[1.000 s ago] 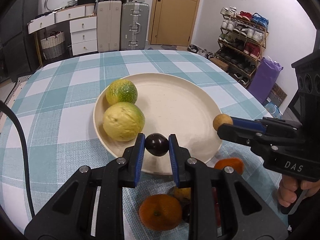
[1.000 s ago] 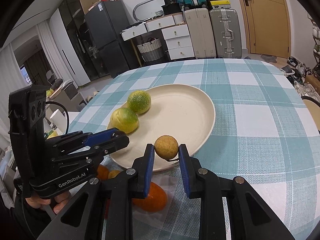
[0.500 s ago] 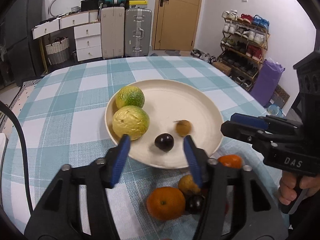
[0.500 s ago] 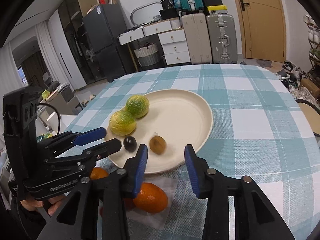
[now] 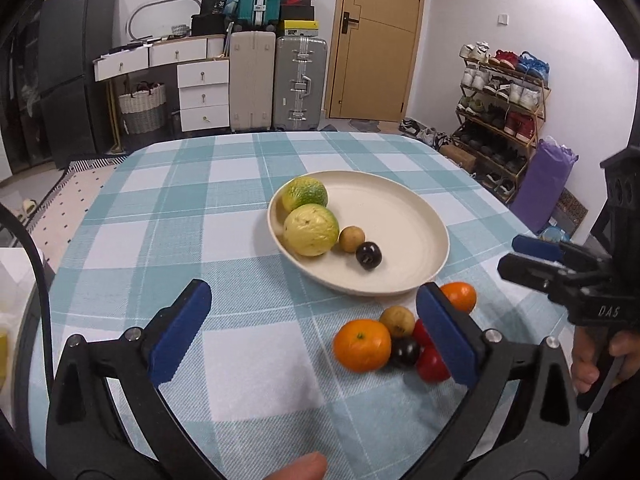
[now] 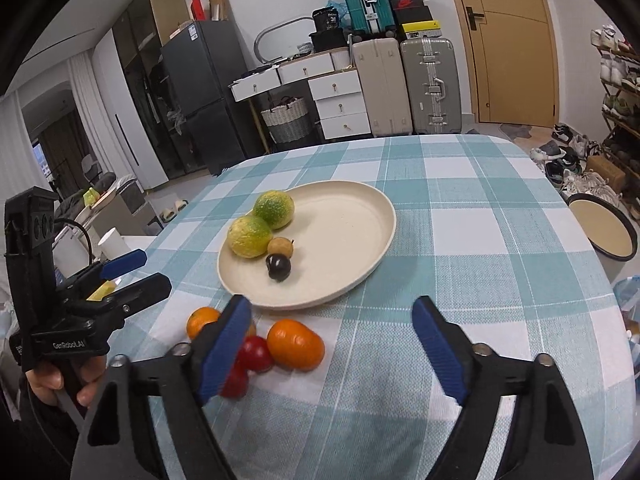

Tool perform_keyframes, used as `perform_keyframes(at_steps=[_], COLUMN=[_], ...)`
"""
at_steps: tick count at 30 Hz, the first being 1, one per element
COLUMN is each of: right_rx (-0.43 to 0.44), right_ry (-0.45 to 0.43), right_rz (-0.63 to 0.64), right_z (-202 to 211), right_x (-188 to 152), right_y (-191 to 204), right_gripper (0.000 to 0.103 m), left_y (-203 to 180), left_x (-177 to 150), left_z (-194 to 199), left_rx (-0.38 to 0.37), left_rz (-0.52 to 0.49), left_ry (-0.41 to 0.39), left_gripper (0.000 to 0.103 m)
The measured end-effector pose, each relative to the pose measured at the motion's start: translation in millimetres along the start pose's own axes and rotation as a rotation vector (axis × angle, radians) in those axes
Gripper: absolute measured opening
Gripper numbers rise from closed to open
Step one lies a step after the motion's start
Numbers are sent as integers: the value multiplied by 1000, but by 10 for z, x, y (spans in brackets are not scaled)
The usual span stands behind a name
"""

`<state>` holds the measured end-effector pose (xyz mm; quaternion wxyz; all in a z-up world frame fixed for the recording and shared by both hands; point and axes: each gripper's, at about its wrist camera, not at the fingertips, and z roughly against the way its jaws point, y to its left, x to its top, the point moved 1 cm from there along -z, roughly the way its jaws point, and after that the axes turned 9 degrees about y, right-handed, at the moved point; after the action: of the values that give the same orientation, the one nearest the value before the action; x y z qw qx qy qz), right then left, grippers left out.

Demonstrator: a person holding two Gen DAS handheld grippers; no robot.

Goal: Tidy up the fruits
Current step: 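Withdraw both tools from the plate toward the oranges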

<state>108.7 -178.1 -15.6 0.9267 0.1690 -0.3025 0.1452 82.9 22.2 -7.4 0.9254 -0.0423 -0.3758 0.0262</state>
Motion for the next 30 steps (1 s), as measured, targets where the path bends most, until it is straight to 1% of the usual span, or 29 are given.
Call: perform_keyframes(at_steps=[2,4,5,6,11,14,17,21,26,30], right_rx=[-17,-21,-20,-23,-35,-34,-41,-35,-67,-65], right_ry=[18,28,30,32,56,69,75,83,116,130], right_rz=[16,20,22,22,13,15,16,-6,-34,-52], right_z=[-8,-23,-25,-29,-59,-83,-94,-123,-233,-281], right_x=[-2,-4,-10,-14,-75,-124,-128,-132,-160,-176], right_y=[29,38,39,40,36,37,38,16,-23,-50], right_gripper=[90,96,101,102,103,103,103,103,103,103], left_y=[1,-17,-23,-26,-64,-79,-69,-51,-10,-2], left_x=[-69,-109,-124,-134,-162,-187,-200,-212,-217,-223], left_z=[36,51,60,64,6,-25,-57,-116,-191,-226], left_rx=[12,17,18,18,-11,3,-14,-2,-4,0], left_rz=[-10,-30,-37,-38,-38,-42,-32,-20,-1,1], left_ry=[-2,8,8,9,30,40,52,71,92,102], left_gripper=[102,102,102,102,102,102,102,102,102,102])
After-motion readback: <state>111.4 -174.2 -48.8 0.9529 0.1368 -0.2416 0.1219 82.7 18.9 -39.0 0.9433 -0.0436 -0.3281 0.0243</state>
